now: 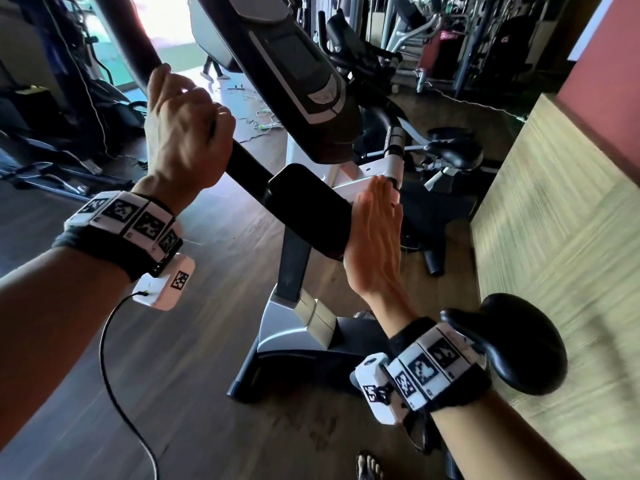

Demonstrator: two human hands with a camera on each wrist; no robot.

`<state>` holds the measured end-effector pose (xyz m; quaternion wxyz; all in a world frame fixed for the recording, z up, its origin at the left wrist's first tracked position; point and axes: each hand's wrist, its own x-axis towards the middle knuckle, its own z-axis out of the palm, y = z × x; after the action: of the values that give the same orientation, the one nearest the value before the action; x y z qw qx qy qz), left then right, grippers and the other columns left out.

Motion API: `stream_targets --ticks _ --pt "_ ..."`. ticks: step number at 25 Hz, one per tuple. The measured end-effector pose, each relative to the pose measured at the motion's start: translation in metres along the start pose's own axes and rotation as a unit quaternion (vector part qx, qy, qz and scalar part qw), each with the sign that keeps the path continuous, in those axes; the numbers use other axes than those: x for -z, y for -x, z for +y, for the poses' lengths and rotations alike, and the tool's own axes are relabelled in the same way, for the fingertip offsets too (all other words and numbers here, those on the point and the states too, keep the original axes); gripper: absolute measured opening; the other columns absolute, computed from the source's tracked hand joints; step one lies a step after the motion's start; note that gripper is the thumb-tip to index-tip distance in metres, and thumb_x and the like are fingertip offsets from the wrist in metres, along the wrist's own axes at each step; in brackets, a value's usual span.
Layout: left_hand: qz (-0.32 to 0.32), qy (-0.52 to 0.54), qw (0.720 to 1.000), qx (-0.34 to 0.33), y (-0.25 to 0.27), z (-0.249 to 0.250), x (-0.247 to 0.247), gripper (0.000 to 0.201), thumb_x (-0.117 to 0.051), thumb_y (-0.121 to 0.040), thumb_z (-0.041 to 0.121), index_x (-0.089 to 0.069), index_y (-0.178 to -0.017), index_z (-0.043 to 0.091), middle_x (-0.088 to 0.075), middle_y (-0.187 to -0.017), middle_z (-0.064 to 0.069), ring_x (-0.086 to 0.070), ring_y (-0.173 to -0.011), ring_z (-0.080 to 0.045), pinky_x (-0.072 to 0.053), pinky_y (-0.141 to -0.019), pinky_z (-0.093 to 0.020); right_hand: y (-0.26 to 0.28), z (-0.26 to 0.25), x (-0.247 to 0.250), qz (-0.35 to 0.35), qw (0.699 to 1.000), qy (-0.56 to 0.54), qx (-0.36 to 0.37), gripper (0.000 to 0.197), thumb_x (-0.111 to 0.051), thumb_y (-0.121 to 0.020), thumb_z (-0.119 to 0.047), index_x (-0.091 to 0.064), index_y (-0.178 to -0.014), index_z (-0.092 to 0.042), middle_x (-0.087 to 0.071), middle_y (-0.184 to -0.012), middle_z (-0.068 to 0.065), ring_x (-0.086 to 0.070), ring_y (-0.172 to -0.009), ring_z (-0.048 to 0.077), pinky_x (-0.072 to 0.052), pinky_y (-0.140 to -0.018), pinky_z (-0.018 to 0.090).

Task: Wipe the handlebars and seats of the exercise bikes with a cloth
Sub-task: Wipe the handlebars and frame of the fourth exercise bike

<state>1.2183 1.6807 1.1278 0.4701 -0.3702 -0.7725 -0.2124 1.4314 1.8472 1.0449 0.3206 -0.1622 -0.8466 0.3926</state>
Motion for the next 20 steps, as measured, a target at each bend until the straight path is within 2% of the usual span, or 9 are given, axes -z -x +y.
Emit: stream_targets --ticks 3,5,8,11,13,14,16,18,20 --pt "-0.021 -0.017 1.000 -0.003 0.000 -0.003 0.001 0.045 -0.043 -0.099 0.025 -0.072 -0.074 0.002 -0.063 -0.070 -0.013 -0.052 -0.095 -0.033 -0.022 -0.118 -0.040 0.007 0.001 -0.005 -0.004 1.000 -0.013 -0.001 0.081 0.005 -0.089 -0.064 0.011 -0.154 -0.016 0.014 -0.164 -0.006 0.021 -0.149 -0.001 0.013 -0.126 0.030" --pt "-0.024 -0.019 1.000 -0.002 -0.001 -0.003 0.002 0.045 -0.043 -0.099 0.026 -0.072 -0.074 0.001 -0.064 -0.071 -0.013 -0.052 -0.096 -0.033 -0.020 -0.119 -0.037 0.016 0.011 -0.007 0.008 0.999 -0.019 0.029 0.073 0.001 -0.095 -0.061 0.012 -0.153 -0.017 0.017 -0.161 -0.009 0.022 -0.150 0.001 0.012 -0.126 0.030" --pt "-0.030 -0.020 0.999 0.005 -0.003 -0.003 0.005 0.046 -0.043 -0.099 0.026 -0.072 -0.073 0.001 -0.064 -0.070 -0.013 -0.051 -0.094 -0.031 -0.020 -0.117 -0.034 0.005 0.022 -0.008 0.038 0.997 -0.006 0.068 0.075 0.000 -0.101 -0.063 0.004 -0.157 -0.014 0.011 -0.166 -0.002 0.016 -0.154 0.007 0.009 -0.127 0.034" --pt "-0.041 -0.009 0.999 0.012 -0.002 0.001 0.010 0.044 -0.045 -0.099 0.025 -0.073 -0.075 0.002 -0.065 -0.072 -0.015 -0.052 -0.096 -0.032 -0.019 -0.116 -0.034 0.003 0.023 -0.018 0.099 0.991 -0.019 0.083 0.060 -0.011 -0.106 -0.047 0.004 -0.155 -0.014 0.006 -0.168 0.004 0.008 -0.158 0.020 0.004 -0.129 0.042" --pt "-0.038 -0.006 0.999 0.020 -0.001 0.003 0.012 0.043 -0.046 -0.098 0.025 -0.074 -0.077 0.001 -0.065 -0.072 -0.016 -0.053 -0.096 -0.034 -0.020 -0.118 -0.037 0.008 0.026 -0.025 0.107 0.992 -0.033 0.063 0.063 -0.014 -0.106 -0.042 -0.012 -0.160 -0.008 -0.007 -0.169 0.008 -0.002 -0.159 0.020 0.000 -0.129 0.040" --pt "-0.037 -0.005 0.999 0.025 0.000 0.005 0.012 0.043 -0.046 -0.098 0.025 -0.074 -0.077 0.001 -0.065 -0.072 -0.016 -0.053 -0.096 -0.033 -0.022 -0.118 -0.039 0.008 0.029 -0.024 0.113 0.991 -0.030 0.072 0.063 -0.017 -0.107 -0.038 -0.027 -0.158 -0.003 -0.023 -0.167 0.012 -0.015 -0.157 0.020 -0.009 -0.129 0.041" --pt "-0.034 -0.007 0.999 0.030 0.001 0.007 0.012 0.044 -0.046 -0.099 0.025 -0.074 -0.076 0.000 -0.067 -0.073 -0.017 -0.053 -0.096 -0.033 -0.024 -0.118 -0.041 0.005 0.034 -0.018 0.151 0.976 0.003 0.154 0.049 -0.028 -0.105 -0.024 -0.060 -0.131 0.004 -0.063 -0.132 0.018 -0.053 -0.126 0.027 -0.041 -0.110 0.050" --pt "-0.029 -0.008 0.999 0.026 0.002 0.007 0.011 0.044 -0.045 -0.101 0.023 -0.074 -0.076 0.000 -0.066 -0.073 -0.017 -0.053 -0.095 -0.033 -0.023 -0.119 -0.039 0.000 0.042 -0.010 0.158 0.968 -0.005 0.194 0.036 -0.035 -0.104 -0.018 -0.065 -0.099 0.000 -0.063 -0.092 0.011 -0.059 -0.086 0.030 -0.051 -0.080 0.040" --pt "-0.027 -0.013 0.999 0.023 0.001 0.004 0.011 0.044 -0.045 -0.101 0.022 -0.072 -0.074 0.000 -0.062 -0.069 -0.016 -0.052 -0.091 -0.034 -0.023 -0.117 -0.036 -0.005 0.051 -0.002 0.121 0.979 -0.060 0.151 0.033 -0.038 -0.104 -0.025 -0.062 -0.094 -0.005 -0.060 -0.088 0.005 -0.059 -0.077 0.025 -0.048 -0.071 0.036"
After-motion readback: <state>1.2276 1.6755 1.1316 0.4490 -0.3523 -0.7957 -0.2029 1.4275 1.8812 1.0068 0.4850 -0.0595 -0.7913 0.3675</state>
